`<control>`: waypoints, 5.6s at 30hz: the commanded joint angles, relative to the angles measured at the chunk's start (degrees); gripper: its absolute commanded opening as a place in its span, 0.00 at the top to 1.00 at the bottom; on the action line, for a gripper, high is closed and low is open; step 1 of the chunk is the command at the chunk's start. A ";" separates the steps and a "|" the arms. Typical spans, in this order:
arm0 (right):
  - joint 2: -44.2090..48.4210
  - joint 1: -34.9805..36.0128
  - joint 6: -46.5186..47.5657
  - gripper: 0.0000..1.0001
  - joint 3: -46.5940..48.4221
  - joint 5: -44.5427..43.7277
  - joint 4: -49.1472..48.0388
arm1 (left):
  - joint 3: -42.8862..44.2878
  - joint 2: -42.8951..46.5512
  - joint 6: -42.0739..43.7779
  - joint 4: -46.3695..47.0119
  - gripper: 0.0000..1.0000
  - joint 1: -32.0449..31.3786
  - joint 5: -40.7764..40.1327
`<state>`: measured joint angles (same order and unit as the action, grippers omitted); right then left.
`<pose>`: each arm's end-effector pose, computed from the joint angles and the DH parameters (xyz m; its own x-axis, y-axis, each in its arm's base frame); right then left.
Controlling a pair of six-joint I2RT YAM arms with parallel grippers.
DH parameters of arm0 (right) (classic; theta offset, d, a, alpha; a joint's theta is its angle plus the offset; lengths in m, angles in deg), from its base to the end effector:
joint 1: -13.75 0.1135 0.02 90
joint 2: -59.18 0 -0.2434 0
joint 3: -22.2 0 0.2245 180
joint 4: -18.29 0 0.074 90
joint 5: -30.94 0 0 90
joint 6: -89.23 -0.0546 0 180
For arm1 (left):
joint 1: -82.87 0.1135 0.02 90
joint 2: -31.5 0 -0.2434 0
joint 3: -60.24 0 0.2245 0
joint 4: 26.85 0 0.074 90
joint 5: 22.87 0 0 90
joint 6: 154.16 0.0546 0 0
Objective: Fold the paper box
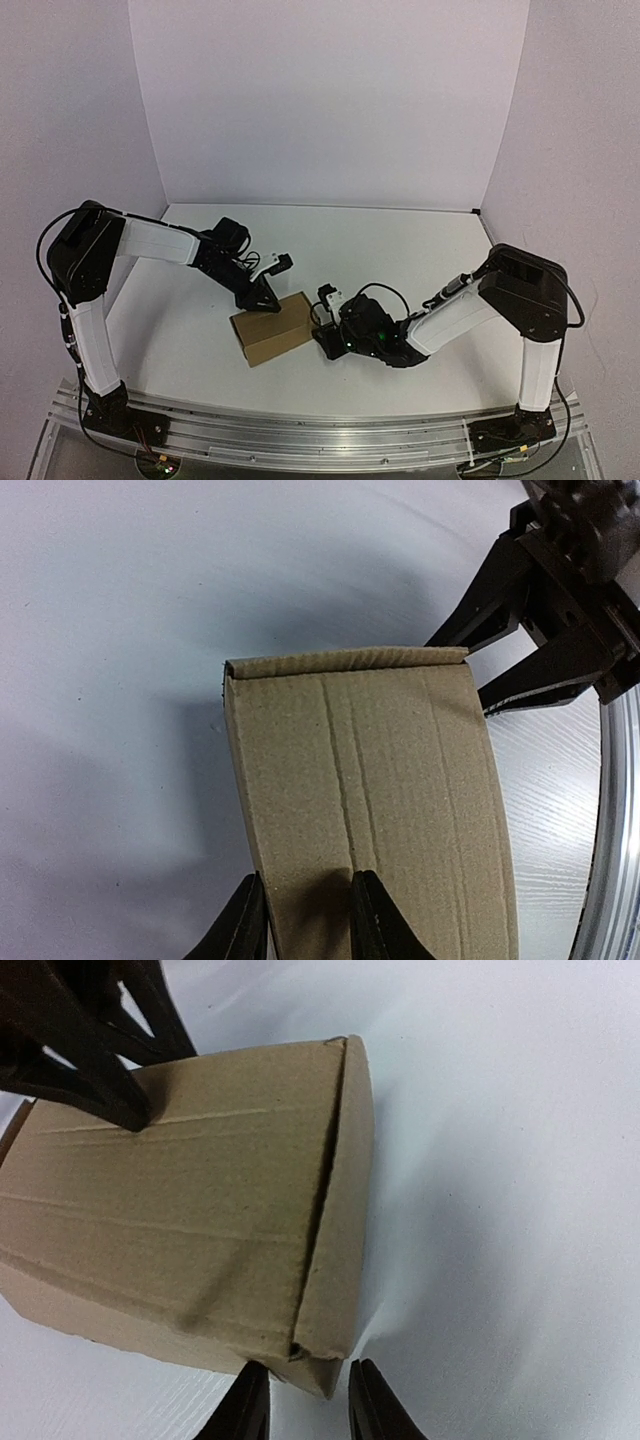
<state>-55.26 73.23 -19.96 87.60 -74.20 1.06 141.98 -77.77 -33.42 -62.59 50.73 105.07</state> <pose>0.2030 0.3163 0.0988 -0.4891 -0.2049 -0.8478 -0.5909 0.7928 0.1493 0.2802 -0.2157 0.1349 -0.3159 0.6745 -0.6673 0.9484 0.2047 -0.2421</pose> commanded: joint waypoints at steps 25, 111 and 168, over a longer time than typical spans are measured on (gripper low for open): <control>1.50 1.71 24.69 0.85 -8.74 10.68 -20.75 | 13.85 -13.48 35.76 -29.30 0.70 -8.31 7.67; 19.19 2.95 7.99 0.87 -27.30 -2.78 -6.81 | -38.05 11.20 -26.55 60.48 0.44 -17.56 -20.62; 17.50 -2.86 15.02 0.66 -22.92 4.17 -1.66 | -40.83 6.82 -15.74 67.67 0.67 -18.54 -15.66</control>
<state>-36.61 70.74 -5.57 62.79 -71.97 -0.38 99.92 -70.02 -48.09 1.36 32.54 89.80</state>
